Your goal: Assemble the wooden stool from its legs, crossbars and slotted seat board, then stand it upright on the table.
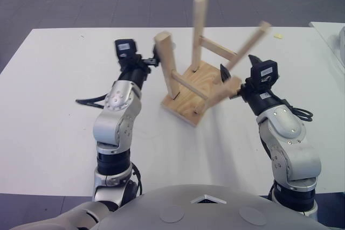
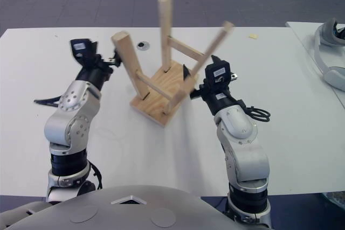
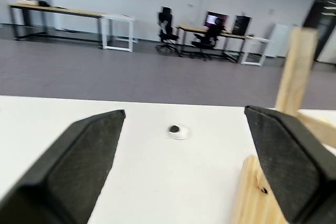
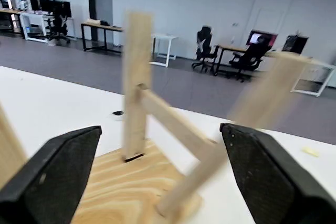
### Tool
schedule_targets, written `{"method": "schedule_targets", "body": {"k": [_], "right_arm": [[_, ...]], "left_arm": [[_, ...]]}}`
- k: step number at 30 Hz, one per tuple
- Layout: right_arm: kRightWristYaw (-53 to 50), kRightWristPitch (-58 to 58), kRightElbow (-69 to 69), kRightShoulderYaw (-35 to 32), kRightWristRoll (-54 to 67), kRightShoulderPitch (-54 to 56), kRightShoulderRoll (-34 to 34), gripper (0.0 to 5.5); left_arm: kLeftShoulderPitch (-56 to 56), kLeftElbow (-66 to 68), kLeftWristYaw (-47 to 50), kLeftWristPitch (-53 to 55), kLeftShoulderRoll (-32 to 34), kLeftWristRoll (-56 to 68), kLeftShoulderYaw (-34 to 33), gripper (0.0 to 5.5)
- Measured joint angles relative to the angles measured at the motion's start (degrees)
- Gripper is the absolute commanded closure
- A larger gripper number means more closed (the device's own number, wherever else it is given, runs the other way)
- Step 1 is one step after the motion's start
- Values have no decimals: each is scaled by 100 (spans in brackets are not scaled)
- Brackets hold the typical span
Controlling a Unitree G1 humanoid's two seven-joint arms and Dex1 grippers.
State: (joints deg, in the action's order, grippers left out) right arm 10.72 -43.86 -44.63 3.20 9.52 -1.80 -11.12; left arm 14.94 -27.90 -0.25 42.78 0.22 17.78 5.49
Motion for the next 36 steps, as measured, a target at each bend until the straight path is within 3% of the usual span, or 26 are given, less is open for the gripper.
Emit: {"method": "schedule_targets", "body": {"k": [1,5,15,20,26,30,32,36], "right_arm": [[75,-207,-43,10,286,34,173,127],[-133,-503,113,-425,396,250,283,127],[-107,121,617,-434,283,713,71,127],[224,832,1954,-324,22,2300,-290,127],[766,953,3672,-1136,193,5175,-1431,127],[1291,1994,6037,-1261,-167,7003,-2748,127],[1515,2741,7225,-1032,-700,7374,-3497,127],[1640,4239,9360,294,-2693,7566,-5034,127]], "left_arm": [[166,-24,-340,392,-26,245,422,127],[329,-186,-1208,1005,20,928,1065,127],[88,-114,-954,878,276,642,799,127],[344,143,-706,326,303,388,181,127],[1083,505,-200,-493,436,-52,-720,127],[1053,524,239,-836,281,-290,-849,127],[934,459,380,-907,130,-348,-831,127],[522,254,673,-1088,-134,-510,-785,127]]}}
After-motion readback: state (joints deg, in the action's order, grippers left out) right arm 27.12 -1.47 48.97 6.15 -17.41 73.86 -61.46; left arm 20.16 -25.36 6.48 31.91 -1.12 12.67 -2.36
